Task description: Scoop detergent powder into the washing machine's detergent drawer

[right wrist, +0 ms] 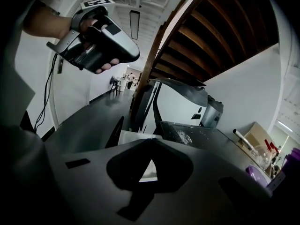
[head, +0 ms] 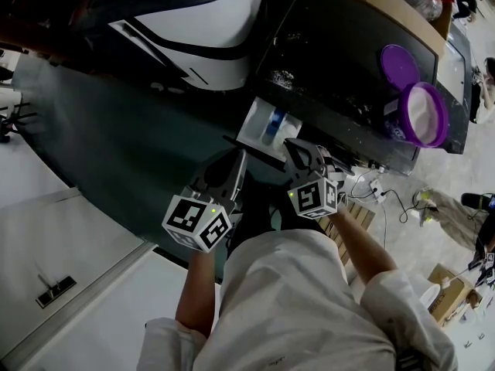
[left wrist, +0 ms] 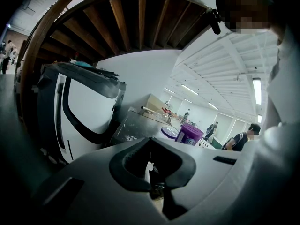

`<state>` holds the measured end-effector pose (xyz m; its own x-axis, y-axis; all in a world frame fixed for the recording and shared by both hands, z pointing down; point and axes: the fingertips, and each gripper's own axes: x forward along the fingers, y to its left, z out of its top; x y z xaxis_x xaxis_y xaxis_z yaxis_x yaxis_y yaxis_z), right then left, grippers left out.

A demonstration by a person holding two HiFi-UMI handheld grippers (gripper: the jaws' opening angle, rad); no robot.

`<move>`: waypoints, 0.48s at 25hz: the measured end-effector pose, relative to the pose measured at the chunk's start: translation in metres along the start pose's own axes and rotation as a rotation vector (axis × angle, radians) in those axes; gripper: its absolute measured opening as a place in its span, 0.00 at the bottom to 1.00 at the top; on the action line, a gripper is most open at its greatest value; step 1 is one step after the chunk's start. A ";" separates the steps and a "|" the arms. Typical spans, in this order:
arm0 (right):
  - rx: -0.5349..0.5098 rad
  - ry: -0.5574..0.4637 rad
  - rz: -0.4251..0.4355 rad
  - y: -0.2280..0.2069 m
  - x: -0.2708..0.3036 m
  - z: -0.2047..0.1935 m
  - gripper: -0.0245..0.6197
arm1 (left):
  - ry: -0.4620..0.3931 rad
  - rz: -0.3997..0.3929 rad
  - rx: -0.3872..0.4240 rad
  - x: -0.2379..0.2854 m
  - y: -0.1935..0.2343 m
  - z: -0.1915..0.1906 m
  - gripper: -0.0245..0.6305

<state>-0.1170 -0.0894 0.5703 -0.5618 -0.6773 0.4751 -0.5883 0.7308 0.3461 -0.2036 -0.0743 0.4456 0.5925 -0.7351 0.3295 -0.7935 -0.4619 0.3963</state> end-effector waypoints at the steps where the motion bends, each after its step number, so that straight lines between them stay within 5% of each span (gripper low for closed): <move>1: -0.010 0.002 -0.003 0.000 0.000 0.000 0.05 | 0.000 0.001 -0.001 0.000 0.001 0.000 0.07; 12: -0.026 0.010 0.016 0.004 0.002 -0.001 0.05 | -0.001 -0.004 0.003 -0.001 0.003 0.002 0.07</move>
<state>-0.1200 -0.0876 0.5739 -0.5650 -0.6649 0.4885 -0.5642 0.7434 0.3592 -0.2064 -0.0756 0.4449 0.5952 -0.7340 0.3271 -0.7918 -0.4663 0.3945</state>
